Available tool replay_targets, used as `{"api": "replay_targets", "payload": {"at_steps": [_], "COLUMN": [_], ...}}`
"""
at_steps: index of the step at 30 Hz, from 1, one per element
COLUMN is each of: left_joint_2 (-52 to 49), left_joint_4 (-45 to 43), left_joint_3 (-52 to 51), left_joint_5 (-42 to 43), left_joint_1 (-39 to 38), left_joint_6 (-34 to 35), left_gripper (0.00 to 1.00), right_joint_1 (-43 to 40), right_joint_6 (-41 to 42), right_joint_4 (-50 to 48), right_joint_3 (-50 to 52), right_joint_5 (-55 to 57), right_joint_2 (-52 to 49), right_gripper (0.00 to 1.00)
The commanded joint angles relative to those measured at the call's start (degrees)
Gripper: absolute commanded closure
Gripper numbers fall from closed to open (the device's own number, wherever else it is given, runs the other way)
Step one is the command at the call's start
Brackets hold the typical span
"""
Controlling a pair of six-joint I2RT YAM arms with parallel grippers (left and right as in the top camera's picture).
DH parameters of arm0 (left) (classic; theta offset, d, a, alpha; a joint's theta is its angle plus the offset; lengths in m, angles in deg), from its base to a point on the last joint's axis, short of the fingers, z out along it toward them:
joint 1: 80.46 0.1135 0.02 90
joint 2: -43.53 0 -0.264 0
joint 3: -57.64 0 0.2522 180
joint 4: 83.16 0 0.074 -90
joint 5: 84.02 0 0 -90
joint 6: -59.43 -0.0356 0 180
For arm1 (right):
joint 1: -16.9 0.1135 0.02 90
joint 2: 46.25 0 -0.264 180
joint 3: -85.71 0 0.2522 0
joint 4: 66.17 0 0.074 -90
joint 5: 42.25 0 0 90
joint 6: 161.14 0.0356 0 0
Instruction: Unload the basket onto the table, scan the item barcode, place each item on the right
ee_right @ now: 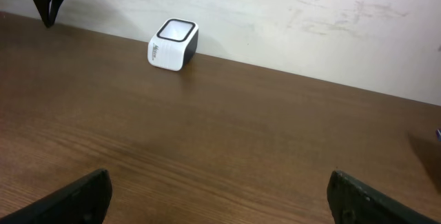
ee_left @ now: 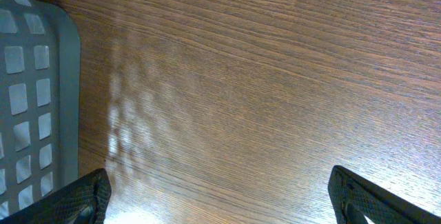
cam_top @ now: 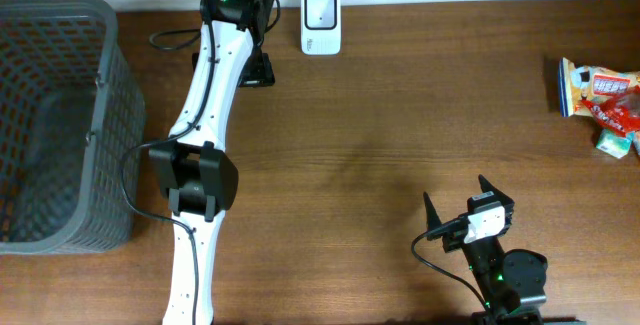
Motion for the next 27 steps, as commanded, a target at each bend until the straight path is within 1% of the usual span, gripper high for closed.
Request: {"api": "replay_targets", "payload": {"at_steps": [1,3,5,8,10,11,12,14,15,19,27], "left_joint_2": [0.7,0.7,0.7,0.7,0.7,0.7,0.7,0.7,0.7,0.7,0.7], "left_joint_4": [0.1,0.1,0.1,0.1,0.1,0.1,0.1,0.1,0.1,0.1,0.0], "left_joint_3": [-0.1,-0.1,-0.1,-0.1,-0.1,-0.1,-0.1,-0.1,-0.1,-0.1,-0.1], "left_joint_5": [-0.7,-0.7,-0.8,-0.8,-0.8,-0.8,-0.8,-0.8,-0.7,-0.8,-0.8], "left_joint_1": [0.0,0.0,0.0,0.0,0.0,0.0,0.0,0.0,0.0,0.0,0.0], "left_joint_6": [0.7,0.7,0.7,0.7,0.7,0.7,0.7,0.7,0.7,0.7,0.7], "left_gripper": [0.01,0.01,0.01,0.01,0.01,0.01,0.01,0.01,0.01,0.01,0.01], "right_joint_1": [0.2,0.2,-0.2,-3.8,-4.8,-4.8,-4.8,-4.8,-4.8,-4.8,-4.5], "right_joint_6": [0.2,0.2,0.2,0.2,0.2,0.2,0.9,7.2,7.3,10.3,10.1], "right_joint_4": [0.2,0.2,0.1,0.2,0.2,0.5,0.7,1.2,1.1,1.1,1.1], "right_joint_3": [0.4,0.4,0.4,0.4,0.4,0.4,0.4,0.4,0.4,0.4,0.4], "right_joint_5": [0.5,0.5,0.5,0.6,0.8,2.4,4.2,10.1,10.7,10.7,9.4], "right_joint_2": [1.6,4.1,4.1,4.1,4.1,4.1,4.1,4.1,4.1,4.1,4.1], "right_gripper": [0.01,0.01,0.01,0.01,0.01,0.01,0.01,0.01,0.01,0.01,0.02]}}
